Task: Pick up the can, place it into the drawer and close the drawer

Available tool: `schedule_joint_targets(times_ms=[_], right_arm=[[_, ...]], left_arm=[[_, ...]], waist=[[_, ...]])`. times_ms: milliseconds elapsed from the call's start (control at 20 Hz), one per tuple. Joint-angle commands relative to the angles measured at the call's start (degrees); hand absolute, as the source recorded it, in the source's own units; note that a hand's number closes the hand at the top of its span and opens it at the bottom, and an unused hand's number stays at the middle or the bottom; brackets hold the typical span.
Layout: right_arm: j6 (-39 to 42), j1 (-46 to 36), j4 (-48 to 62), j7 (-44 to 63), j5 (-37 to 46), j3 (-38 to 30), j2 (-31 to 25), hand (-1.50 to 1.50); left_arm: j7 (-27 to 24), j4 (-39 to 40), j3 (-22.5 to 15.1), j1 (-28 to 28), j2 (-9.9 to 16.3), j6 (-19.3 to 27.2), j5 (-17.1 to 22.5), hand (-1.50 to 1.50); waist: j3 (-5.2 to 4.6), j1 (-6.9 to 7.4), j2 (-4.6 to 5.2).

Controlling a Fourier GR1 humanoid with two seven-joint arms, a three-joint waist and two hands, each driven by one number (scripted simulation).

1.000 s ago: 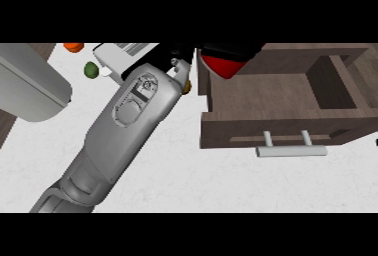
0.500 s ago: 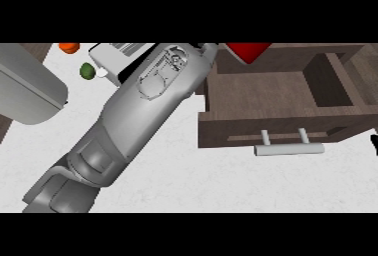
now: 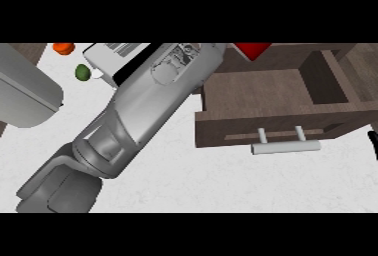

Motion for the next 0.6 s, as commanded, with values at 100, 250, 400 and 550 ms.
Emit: schedule_joint_targets(times_ms=[100, 250, 400, 550], right_arm=[[-0.25, -2.43, 1.90, -0.75, 0.55, 0.40, -0.10, -1.50], [1.07, -0.34, 1.01, -1.29, -1.40, -1.03, -0.58, -1.50], [0.66, -2.30, 1.89, -0.31, -1.30, -0.66, -0.92, -1.50], [-0.76, -4.43, 2.10, 1.68, -0.69, -1.07, -1.44, -1.50]], left_arm=[[-3.47, 6.15, -3.11, -1.21, 0.00, 1.00, 4.48, 1.50], [-6.06, 6.49, -5.82, -0.11, 0.00, 0.73, 5.44, 1.50], [-6.17, 8.51, -7.21, -1.22, 0.00, 3.26, 6.42, 1.50], [-7.85, 9.76, -7.71, -0.99, 0.00, 2.62, 7.55, 1.50]], waist=[[0.06, -1.41, 0.54], [0.05, -1.72, 0.44], [0.06, -1.95, 0.52], [0.03, -1.58, 0.58]])
